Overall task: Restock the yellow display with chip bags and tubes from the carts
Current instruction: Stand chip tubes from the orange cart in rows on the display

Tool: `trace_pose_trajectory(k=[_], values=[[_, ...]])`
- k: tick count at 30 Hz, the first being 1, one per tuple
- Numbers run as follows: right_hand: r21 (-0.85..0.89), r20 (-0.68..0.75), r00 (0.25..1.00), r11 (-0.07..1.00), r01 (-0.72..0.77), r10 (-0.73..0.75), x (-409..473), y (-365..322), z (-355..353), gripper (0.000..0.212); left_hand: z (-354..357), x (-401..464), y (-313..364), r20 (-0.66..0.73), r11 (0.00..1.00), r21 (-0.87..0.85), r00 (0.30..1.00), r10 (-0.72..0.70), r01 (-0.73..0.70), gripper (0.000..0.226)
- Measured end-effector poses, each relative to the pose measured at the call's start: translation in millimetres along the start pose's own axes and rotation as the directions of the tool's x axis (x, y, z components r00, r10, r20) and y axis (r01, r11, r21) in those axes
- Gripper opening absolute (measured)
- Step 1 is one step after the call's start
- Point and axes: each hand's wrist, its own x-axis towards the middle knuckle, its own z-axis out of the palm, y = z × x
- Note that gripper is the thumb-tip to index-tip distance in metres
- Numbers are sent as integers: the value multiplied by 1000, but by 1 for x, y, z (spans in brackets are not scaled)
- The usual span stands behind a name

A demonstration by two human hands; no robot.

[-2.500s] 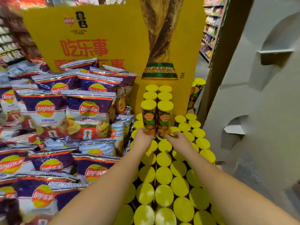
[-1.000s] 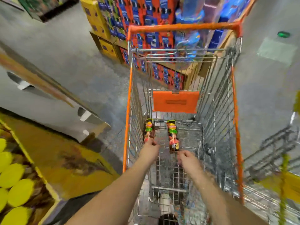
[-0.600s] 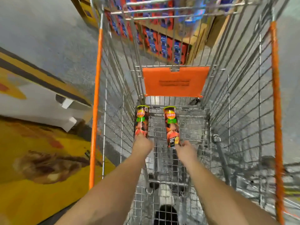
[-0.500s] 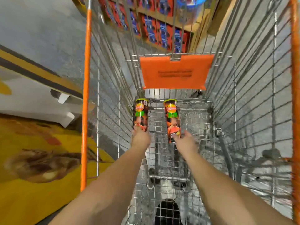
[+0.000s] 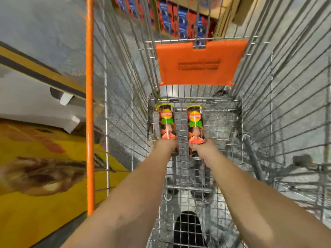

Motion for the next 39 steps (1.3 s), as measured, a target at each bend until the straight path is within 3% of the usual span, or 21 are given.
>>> trace_pose_trajectory(k=[2, 4, 6, 7, 9, 12, 15, 19, 23, 24, 26, 30, 34, 39], values=[[37, 44, 999, 999, -2, 1, -17, 2, -8, 48, 6, -9, -8, 8, 999, -18, 999, 31, -31, 58], [86, 74, 997, 996, 4, -11, -39, 2, -17, 43, 1, -61, -4, 85, 989, -140, 994, 65, -53, 10], [128, 72, 997, 992, 1, -11, -66, -2, -27, 52, -5, -105, -7, 108, 970, -225, 987, 122, -95, 7], [154, 69, 997, 988, 13, -24, -80, -4, -33, 53, -7, -118, -9, 124, 958, -263, 980, 154, -117, 19], [208, 77, 995, 977, 45, -62, -112, -9, -43, 53, -15, -145, -14, 131, 940, -298, 969, 210, -164, 64], [218, 105, 984, 968, 121, -147, -164, -18, -50, 57, -31, -198, -27, 138, 909, -330, 939, 314, -255, 72], [199, 46, 962, 946, 257, -271, -232, -29, -51, 65, -60, -257, -50, 169, 857, -361, 878, 448, -368, 82], [140, 17, 888, 880, 453, -459, -340, -42, -37, 47, -117, -330, -94, 91, 719, -412, 759, 644, -560, 74], [132, 32, 769, 765, 630, -639, -438, -49, 7, 42, -186, -392, -158, -42, 548, -434, 623, 781, -715, 95], [124, 40, 741, 739, 662, -670, -457, -50, 19, 45, -201, -402, -172, -56, 500, -447, 581, 812, -742, 92], [98, 68, 686, 689, 718, -725, -506, -51, 54, 49, -244, -425, -212, -129, 400, -449, 501, 856, -799, 82], [56, 164, 589, 603, 796, -792, -570, -50, 121, 44, -314, -443, -279, -263, 256, -424, 389, 883, -869, 86], [15, 273, 486, 509, 861, -830, -612, -53, 189, 38, -374, -453, -343, -432, 202, -393, 375, 820, -897, 89], [-2, 456, 410, 460, 888, -790, -643, -59, 270, 39, -439, -455, -407, -575, 194, -375, 391, 719, -907, 68]])
